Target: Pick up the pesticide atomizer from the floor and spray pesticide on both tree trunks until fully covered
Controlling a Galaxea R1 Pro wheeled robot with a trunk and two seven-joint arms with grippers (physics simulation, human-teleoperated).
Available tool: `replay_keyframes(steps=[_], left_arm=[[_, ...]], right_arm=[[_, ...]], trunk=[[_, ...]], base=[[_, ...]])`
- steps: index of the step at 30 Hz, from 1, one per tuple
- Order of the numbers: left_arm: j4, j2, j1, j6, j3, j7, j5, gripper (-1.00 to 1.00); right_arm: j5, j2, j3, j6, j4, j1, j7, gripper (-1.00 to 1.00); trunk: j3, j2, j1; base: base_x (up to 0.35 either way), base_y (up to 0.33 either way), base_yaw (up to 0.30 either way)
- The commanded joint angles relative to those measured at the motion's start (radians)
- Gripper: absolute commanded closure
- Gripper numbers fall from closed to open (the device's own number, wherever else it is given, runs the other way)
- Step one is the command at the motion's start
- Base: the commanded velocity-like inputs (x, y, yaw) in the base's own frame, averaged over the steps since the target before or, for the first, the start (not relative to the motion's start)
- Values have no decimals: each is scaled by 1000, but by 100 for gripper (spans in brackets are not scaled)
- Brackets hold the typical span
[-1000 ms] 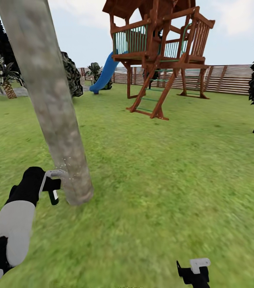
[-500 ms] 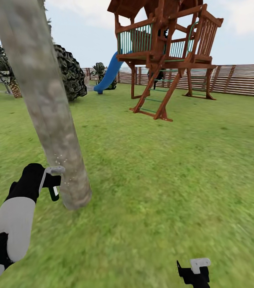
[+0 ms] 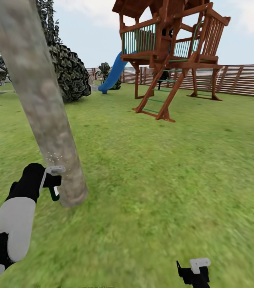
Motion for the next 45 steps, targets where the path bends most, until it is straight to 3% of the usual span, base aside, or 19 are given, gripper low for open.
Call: replay_keyframes(steps=[1,18,35,45], left_arm=[[-1,-1,-1,3,3,-9,-11,100],[-1,-2,-1,3,2,-9,-11,100],[-1,-1,-1,4,4,-9,-12,100],[-1,-5,-1,4,4,-9,-13,100]], right_arm=[[11,0,-4,-3,1,-1,-6,-100],[11,0,-4,-2,1,-1,-6,-100],[12,0,-4,-3,1,-1,-6,-100],[11,0,-4,-4,1,-1,-5,-100]], trunk=[[-1,0,0],[-1,0,0],[-1,0,0],[-1,0,0]], base=[[0,-273,266],[203,-205,45],[125,-239,257],[228,-183,17]])
